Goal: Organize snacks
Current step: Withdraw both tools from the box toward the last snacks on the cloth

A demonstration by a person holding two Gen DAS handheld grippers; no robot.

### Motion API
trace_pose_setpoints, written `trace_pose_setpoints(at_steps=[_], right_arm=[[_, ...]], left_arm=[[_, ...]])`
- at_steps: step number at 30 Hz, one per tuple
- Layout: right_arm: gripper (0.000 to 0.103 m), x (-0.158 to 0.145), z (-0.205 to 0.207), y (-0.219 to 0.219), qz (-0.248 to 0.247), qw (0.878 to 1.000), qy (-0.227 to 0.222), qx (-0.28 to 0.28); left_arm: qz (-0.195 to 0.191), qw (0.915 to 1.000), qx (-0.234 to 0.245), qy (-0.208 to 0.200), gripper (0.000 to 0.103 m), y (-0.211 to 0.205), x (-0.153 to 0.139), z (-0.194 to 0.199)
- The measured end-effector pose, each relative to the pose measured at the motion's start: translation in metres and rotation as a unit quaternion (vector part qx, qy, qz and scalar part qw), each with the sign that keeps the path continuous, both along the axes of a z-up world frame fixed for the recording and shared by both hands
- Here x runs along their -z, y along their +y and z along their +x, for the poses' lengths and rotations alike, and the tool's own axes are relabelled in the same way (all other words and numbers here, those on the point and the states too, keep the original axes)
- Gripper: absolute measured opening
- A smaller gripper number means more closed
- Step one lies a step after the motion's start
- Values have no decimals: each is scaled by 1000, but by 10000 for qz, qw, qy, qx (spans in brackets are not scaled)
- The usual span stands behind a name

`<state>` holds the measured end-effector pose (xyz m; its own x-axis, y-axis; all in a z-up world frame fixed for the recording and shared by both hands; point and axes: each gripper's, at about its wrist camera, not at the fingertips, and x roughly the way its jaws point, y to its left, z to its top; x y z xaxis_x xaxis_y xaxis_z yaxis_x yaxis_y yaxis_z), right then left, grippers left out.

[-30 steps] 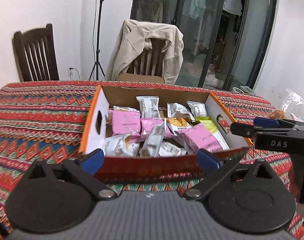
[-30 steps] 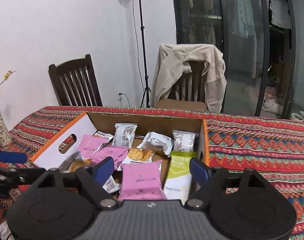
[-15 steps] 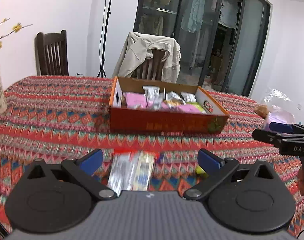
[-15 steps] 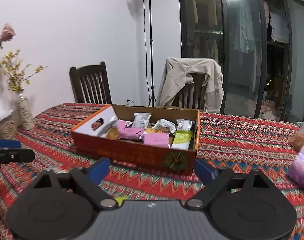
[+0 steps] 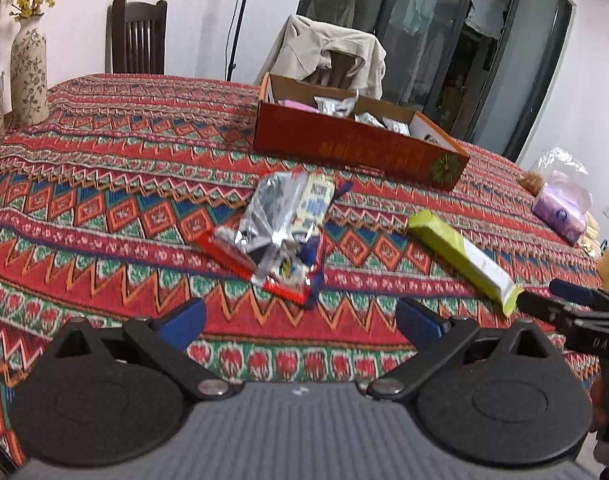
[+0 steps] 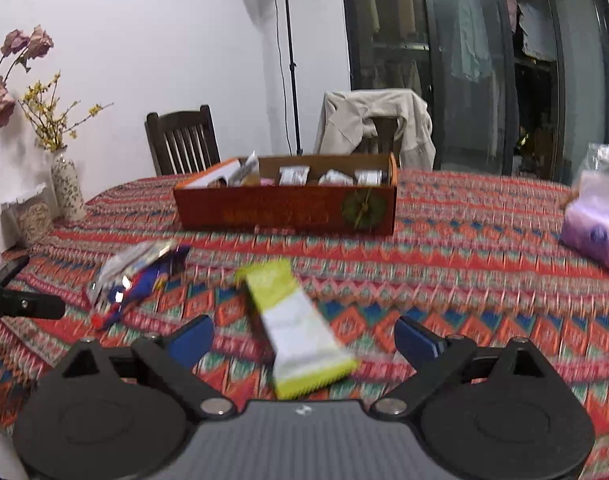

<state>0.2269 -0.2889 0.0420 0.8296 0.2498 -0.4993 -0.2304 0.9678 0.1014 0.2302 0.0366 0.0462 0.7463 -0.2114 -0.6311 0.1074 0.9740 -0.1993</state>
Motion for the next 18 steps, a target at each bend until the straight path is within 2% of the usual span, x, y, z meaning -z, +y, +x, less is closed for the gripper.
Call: trace_pose_setpoints(at_steps=[4, 9, 18], right_arm=[[97, 12, -9, 7, -94, 9998, 155, -50], [97, 12, -13, 11, -112, 9998, 142, -62], [96, 13, 0, 12, -294, 9994, 174, -19]], left_arm=[[65, 10000, 14, 8, 103, -1, 1, -2], [46, 10000, 3, 0, 103, -1, 2, 0], [138, 9999, -35, -7, 103, 0, 5, 15]])
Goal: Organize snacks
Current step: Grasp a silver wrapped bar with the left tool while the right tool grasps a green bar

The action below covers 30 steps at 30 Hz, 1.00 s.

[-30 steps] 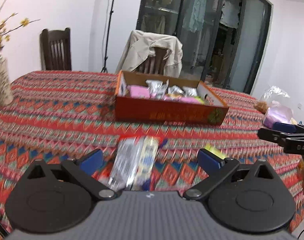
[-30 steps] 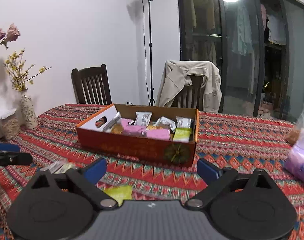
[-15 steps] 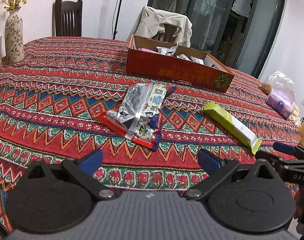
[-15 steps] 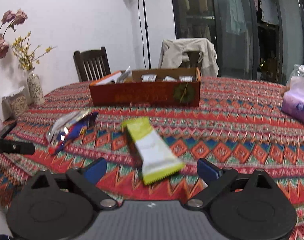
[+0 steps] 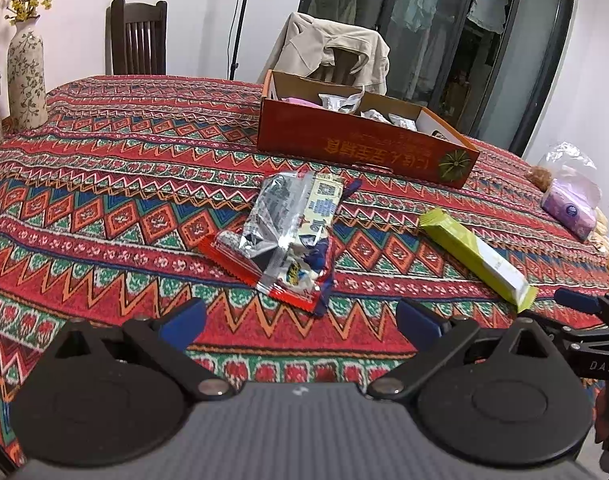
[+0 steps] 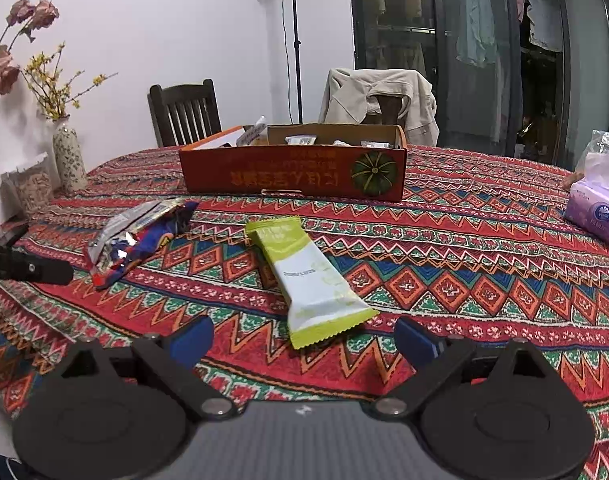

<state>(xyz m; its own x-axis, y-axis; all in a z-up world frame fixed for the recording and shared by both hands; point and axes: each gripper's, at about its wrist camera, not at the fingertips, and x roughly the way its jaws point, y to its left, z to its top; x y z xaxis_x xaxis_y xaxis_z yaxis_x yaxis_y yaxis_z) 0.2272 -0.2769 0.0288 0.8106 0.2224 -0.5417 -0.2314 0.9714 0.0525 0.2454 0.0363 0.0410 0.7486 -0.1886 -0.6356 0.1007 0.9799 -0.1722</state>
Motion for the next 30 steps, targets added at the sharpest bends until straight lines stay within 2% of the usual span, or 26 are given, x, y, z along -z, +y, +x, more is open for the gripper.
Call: trace_pose_setpoints(at_steps=[4, 8, 10, 12, 16, 18, 20, 21, 23, 24, 26, 28, 30], right_arm=[[96, 0, 11, 2, -85, 10000, -6, -44], [95, -1, 29, 4, -180, 9998, 20, -85], [94, -1, 41, 6, -214, 9997, 68, -99], [88, 1, 51, 6, -233, 9996, 120, -144], [85, 4, 72, 9, -289, 9991, 255, -179], [75, 6, 83, 12, -311, 9987, 330, -242], [73, 7, 92, 14, -325, 9984, 370, -286], [72, 8, 96, 15, -327, 9983, 379, -307], [69, 9, 103, 17, -308, 9980, 420, -359], [66, 10, 106, 18, -294, 9978, 432, -396], [62, 10, 110, 20, -287, 9977, 419, -441], [56, 10, 113, 22, -285, 9975, 401, -500], [41, 9, 114, 23, -269, 9973, 375, -564]], left_arm=[[79, 9999, 61, -55, 103, -1, 0, 13], [394, 9989, 115, -211, 103, -6, 1, 36], [435, 9987, 199, -188, 103, -6, 2, 50], [426, 9986, 299, -112, 103, -7, 3, 65], [500, 9974, 516, -15, 103, -11, 7, 92], [540, 9967, 598, 14, 103, -13, 8, 102], [521, 9964, 667, 63, 101, -15, 9, 109], [490, 9964, 682, 98, 99, -16, 10, 113], [455, 9966, 667, 166, 85, -16, 13, 118], [445, 9967, 648, 204, 81, -16, 15, 121], [488, 9967, 632, 133, 64, -16, 19, 120], [593, 9962, 641, 19, 59, -18, 19, 117], [509, 9967, 631, -5, 55, -17, 19, 115]])
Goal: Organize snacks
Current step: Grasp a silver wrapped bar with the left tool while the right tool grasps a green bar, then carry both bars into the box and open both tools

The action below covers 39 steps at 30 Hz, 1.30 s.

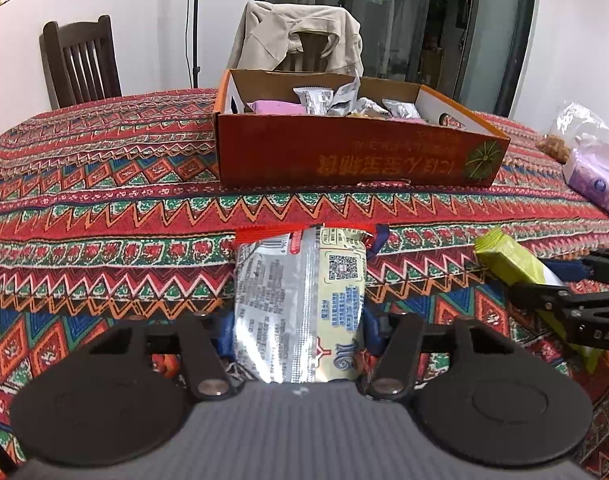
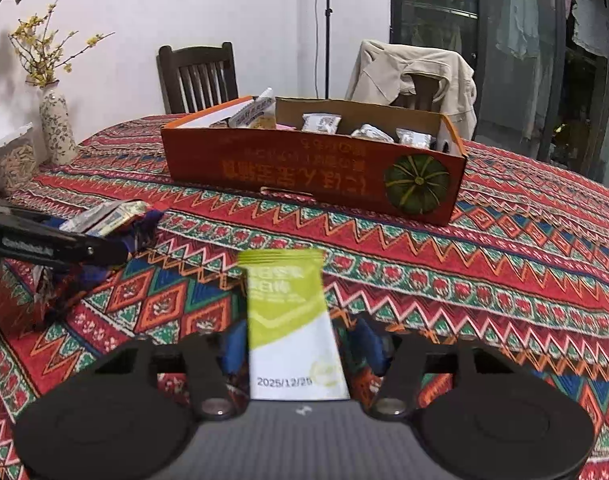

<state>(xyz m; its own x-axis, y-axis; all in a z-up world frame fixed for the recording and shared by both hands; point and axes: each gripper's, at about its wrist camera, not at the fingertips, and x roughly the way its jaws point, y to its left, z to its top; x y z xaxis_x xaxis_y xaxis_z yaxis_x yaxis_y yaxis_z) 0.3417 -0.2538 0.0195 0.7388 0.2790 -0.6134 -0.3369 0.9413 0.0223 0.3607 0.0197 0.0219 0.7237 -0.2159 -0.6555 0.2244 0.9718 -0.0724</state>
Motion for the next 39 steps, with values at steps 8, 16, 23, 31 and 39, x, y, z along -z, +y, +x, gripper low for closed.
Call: trace_pose_setpoints(at_steps=[8, 16, 23, 31, 39], right_arm=[[38, -2, -4, -1, 60, 10000, -10, -4], [38, -11, -34, -13, 217, 9996, -117, 97], [38, -21, -72, -30, 362, 9988, -216, 230], [38, -26, -102, -43, 488, 9976, -331, 371], [38, -28, -107, -49, 515, 9969, -392, 442]], left_arm=[[-109, 9999, -50, -68, 52, 0, -9, -18], [-311, 9993, -158, -154, 52, -2, -22, -55], [-371, 9986, -92, -359, 52, -8, -38, -96], [-359, 9981, -53, -507, 52, -11, -47, -118], [-352, 9979, -44, -547, 52, -10, -49, -116]])
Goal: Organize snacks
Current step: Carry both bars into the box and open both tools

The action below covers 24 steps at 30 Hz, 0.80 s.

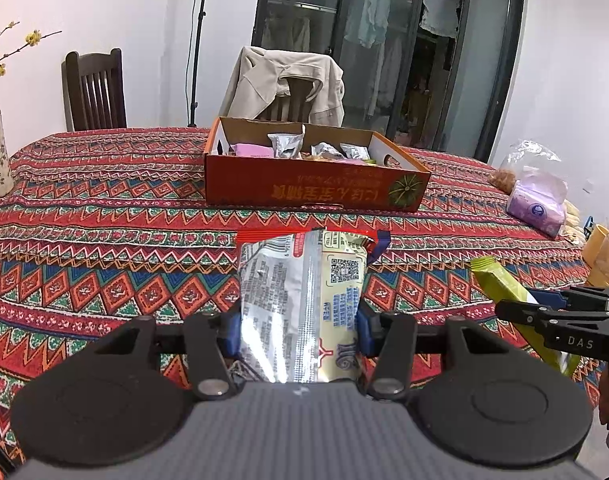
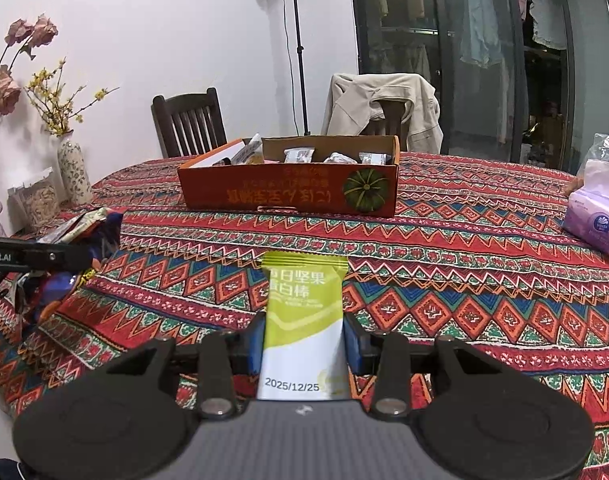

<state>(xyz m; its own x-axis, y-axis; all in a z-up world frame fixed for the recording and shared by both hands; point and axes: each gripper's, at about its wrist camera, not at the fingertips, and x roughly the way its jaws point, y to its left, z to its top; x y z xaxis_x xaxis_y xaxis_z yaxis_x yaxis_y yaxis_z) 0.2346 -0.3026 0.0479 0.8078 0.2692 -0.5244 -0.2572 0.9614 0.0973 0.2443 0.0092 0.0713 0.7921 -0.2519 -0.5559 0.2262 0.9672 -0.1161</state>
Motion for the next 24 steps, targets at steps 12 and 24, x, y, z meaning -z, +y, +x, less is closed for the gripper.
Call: trace_pose_setpoints(at_steps=[12, 24], right_arm=[[38, -17, 37, -2, 26, 9998, -93, -176], [38, -73, 132, 7, -474, 9952, -733, -440]], left_arm=[[-79, 9996, 239, -138, 52, -13, -22, 53], [35, 9969, 557, -558, 52, -39, -73, 167]])
